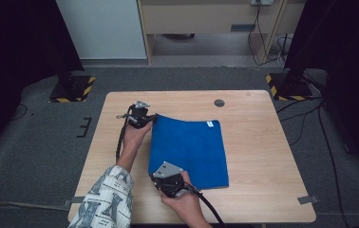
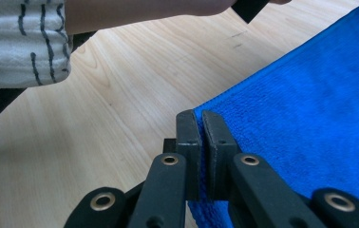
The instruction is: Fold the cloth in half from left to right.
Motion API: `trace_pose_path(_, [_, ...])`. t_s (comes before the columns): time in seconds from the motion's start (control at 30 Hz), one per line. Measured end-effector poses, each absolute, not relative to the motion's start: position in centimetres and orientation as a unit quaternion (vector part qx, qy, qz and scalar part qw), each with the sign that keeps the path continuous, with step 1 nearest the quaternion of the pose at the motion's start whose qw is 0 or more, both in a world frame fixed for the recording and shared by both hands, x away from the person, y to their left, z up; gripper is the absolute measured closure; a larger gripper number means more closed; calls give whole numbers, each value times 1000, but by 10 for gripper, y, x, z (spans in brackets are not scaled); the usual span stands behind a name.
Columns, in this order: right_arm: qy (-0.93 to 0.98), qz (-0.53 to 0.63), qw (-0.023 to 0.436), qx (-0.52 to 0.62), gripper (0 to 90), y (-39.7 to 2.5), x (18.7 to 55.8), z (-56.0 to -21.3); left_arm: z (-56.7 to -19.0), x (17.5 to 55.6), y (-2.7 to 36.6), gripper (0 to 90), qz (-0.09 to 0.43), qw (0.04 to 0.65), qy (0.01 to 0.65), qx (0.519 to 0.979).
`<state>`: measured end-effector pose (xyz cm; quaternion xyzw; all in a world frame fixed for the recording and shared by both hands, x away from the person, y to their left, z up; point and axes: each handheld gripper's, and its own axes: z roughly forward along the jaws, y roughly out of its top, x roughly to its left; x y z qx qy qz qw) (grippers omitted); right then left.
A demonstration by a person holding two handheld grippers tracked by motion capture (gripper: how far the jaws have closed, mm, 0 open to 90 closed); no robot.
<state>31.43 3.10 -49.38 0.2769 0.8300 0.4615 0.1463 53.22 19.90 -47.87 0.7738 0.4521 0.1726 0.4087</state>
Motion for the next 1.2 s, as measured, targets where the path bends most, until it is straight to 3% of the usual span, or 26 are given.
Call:
trace_pose_path(0.9, [830, 480, 123, 256, 866, 82, 308, -487, -472, 519, 254, 887, 181, 397, 475, 764])
trace_pose_path(1.2, [823, 485, 119, 269, 864, 65, 310, -490, -472, 521, 234, 886, 173, 403, 479, 760])
